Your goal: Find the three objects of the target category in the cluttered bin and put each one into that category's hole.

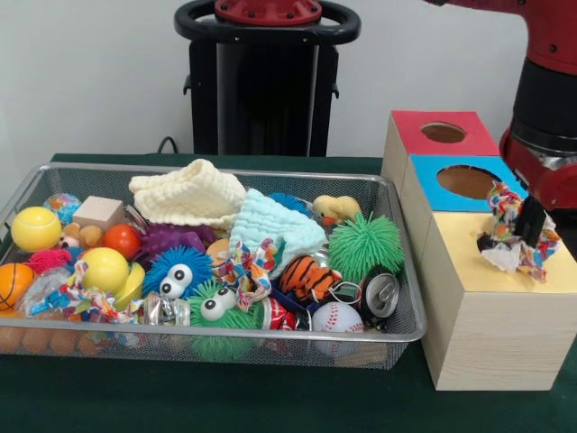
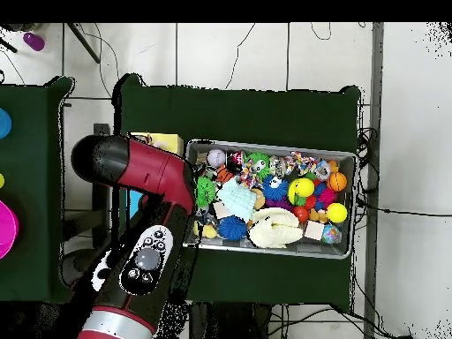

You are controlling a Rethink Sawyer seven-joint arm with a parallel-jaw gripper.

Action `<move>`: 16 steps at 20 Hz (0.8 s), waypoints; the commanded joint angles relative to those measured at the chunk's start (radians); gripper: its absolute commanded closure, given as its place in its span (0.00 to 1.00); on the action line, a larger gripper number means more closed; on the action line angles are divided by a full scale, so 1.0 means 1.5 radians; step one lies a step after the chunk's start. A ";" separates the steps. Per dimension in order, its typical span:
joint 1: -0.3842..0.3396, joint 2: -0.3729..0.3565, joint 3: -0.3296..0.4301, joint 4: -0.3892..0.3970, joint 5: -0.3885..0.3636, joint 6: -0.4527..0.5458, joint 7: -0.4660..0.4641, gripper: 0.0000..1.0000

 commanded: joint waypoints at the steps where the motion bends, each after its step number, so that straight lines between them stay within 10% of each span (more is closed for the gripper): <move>1: -0.037 0.038 0.056 0.055 -0.072 -0.040 -0.009 1.00; 16: -0.055 0.055 0.146 0.131 -0.101 -0.210 0.000 1.00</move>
